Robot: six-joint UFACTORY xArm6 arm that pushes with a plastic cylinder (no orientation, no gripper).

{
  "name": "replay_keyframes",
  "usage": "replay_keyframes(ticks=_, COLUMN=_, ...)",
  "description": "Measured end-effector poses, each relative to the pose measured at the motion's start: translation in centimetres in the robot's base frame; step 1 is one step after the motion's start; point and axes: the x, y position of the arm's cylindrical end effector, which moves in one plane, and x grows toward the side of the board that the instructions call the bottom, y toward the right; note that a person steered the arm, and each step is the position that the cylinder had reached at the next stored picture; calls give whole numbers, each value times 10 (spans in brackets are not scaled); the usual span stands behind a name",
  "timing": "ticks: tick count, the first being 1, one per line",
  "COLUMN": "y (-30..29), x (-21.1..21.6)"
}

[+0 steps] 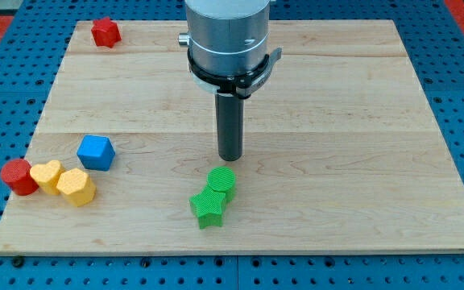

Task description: Move the yellow hexagon to the bottom right

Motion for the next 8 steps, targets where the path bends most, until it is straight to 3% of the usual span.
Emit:
replay_keyframes(ticks=2, y=-45, x=-67)
replay_keyframes(ticks=3, y=-120, x=-83)
replay_keyframes(ticks=4, y=-200, x=-68)
replay_keyframes(ticks=5, y=-240, x=-47)
replay_keyframes(ticks=6, y=-215, x=-39)
replay_keyframes(ticks=7, y=-229, x=-25)
replay_keyframes(ticks=8, y=-282, x=-10)
